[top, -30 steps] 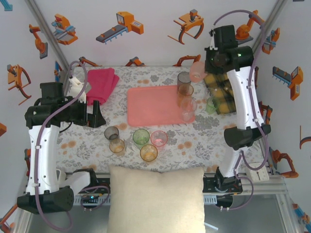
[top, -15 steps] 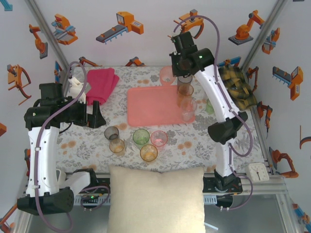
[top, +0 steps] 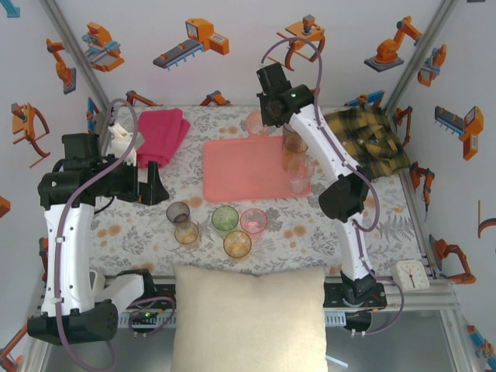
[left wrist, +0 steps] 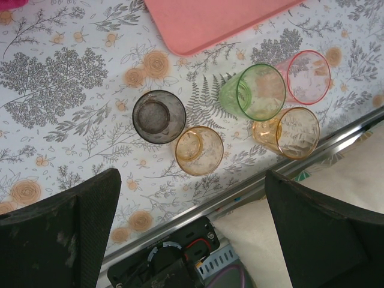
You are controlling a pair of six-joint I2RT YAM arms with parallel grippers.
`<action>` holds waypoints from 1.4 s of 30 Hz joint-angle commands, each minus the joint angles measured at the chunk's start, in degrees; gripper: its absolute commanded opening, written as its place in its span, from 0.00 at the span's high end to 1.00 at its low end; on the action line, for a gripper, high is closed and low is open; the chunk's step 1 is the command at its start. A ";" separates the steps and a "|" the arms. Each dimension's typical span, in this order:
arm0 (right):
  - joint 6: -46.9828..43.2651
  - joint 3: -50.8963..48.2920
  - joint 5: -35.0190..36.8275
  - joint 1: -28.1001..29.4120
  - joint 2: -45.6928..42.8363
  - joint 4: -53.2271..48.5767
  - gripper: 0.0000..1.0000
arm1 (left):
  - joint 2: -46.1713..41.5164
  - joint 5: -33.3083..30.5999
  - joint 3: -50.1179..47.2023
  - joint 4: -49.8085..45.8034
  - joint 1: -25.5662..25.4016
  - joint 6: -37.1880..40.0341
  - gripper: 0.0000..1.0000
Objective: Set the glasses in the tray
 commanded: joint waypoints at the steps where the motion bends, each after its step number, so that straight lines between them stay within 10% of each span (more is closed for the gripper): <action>1: 1.51 -0.47 2.36 0.29 1.74 2.98 1.00 | -1.01 1.55 -0.46 -0.52 0.66 -0.64 0.03; 42: 4.09 0.32 0.47 -3.85 12.45 3.50 1.00 | -0.10 2.16 -2.65 0.49 1.63 -1.13 0.03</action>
